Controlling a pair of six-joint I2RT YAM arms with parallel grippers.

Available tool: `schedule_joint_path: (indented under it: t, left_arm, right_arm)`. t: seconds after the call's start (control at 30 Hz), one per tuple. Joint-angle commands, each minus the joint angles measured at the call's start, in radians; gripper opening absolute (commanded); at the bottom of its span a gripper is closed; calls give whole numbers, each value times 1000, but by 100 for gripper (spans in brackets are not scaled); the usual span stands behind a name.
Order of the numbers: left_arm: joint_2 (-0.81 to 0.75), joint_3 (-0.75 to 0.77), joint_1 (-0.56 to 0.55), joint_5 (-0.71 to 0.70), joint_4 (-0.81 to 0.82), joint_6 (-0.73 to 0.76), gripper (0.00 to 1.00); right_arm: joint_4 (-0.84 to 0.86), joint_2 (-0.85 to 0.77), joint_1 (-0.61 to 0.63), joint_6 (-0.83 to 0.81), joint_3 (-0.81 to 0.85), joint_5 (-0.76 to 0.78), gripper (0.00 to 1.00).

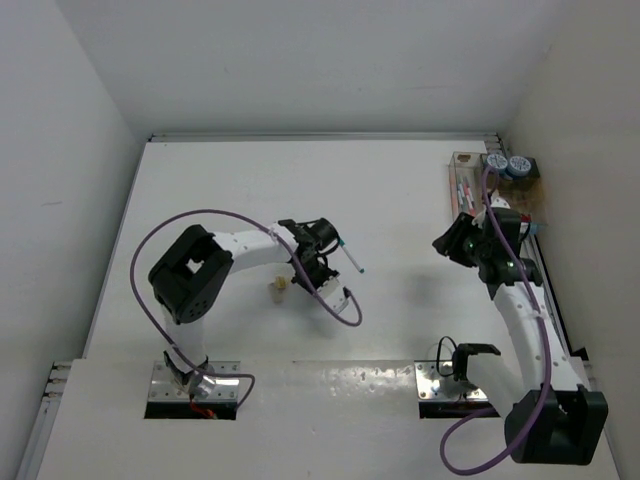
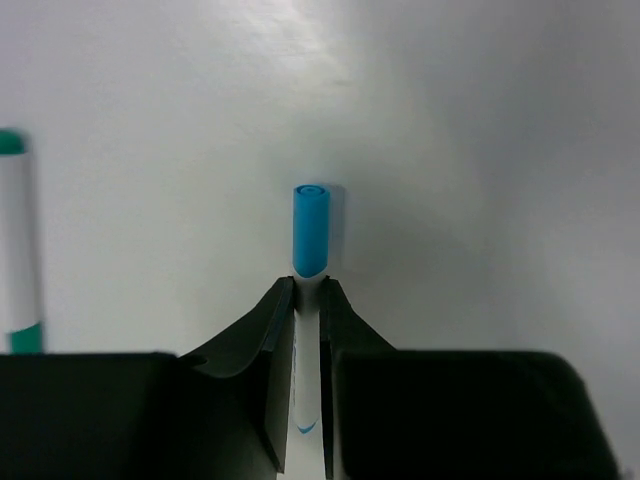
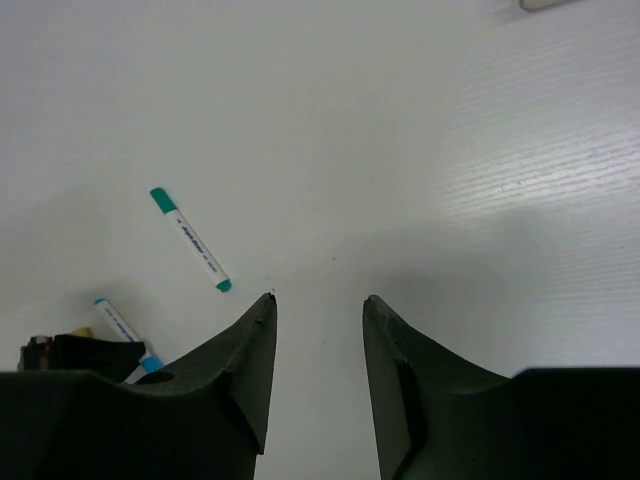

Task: Sort the stationery into containers
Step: Pick up the pen from the center of the board.

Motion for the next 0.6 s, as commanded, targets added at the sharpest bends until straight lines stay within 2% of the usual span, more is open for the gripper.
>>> schedule_joint_path:
  t: [0.0, 0.03, 0.07, 0.13, 0.17, 0.2, 0.23, 0.27, 0.3, 0.33, 0.37, 0.4, 0.43, 0.53, 0.57]
  left_arm:
    - [41, 176, 43, 117, -3, -322, 0]
    - [58, 310, 56, 172, -13, -397, 0]
    - [73, 384, 93, 206, -23, -564, 0]
    - [127, 589, 133, 311, -21, -766, 0]
    - [141, 642, 177, 355, -9, -961, 0]
    - [150, 677, 198, 396, 72, -1079, 0]
    - [141, 681, 237, 440, 145, -1355, 0]
    - [126, 651, 256, 459, 243, -1522, 0]
    - [75, 609, 270, 471, 473, -1645, 0]
    - [47, 559, 282, 455, 588, -1775, 0]
    - [26, 479, 300, 436, 693, -1987, 0]
    - [0, 460, 305, 398, 838, -2069, 0]
    - [-2, 472, 305, 368, 862, -2183, 0]
    - [42, 582, 290, 257, 737, -2301, 0]
    - [36, 592, 287, 246, 759, -2321, 0]
  right_arm:
    - [68, -65, -6, 5, 4, -46, 39]
    - [85, -81, -7, 8, -16, -75, 39]
    - [111, -97, -7, 8, -24, -92, 39]
    - [146, -147, -7, 39, -57, -132, 39]
    - [174, -160, -6, 54, -65, -144, 39]
    - [186, -179, 2, 85, -70, -152, 39]
    - [211, -182, 9, 105, -72, -155, 39]
    - [223, -182, 17, 144, -68, -159, 39]
    - [235, -173, 38, 160, -62, -158, 40]
    - [261, -164, 52, 178, -40, -155, 40]
    - [281, -151, 54, 216, -27, -144, 40]
    - [294, -118, 104, 233, -10, -136, 40]
    - [313, -96, 124, 246, 37, -115, 41]
    - [330, 12, 221, 247, 151, -83, 46]
    - [338, 36, 262, 241, 169, -80, 46]
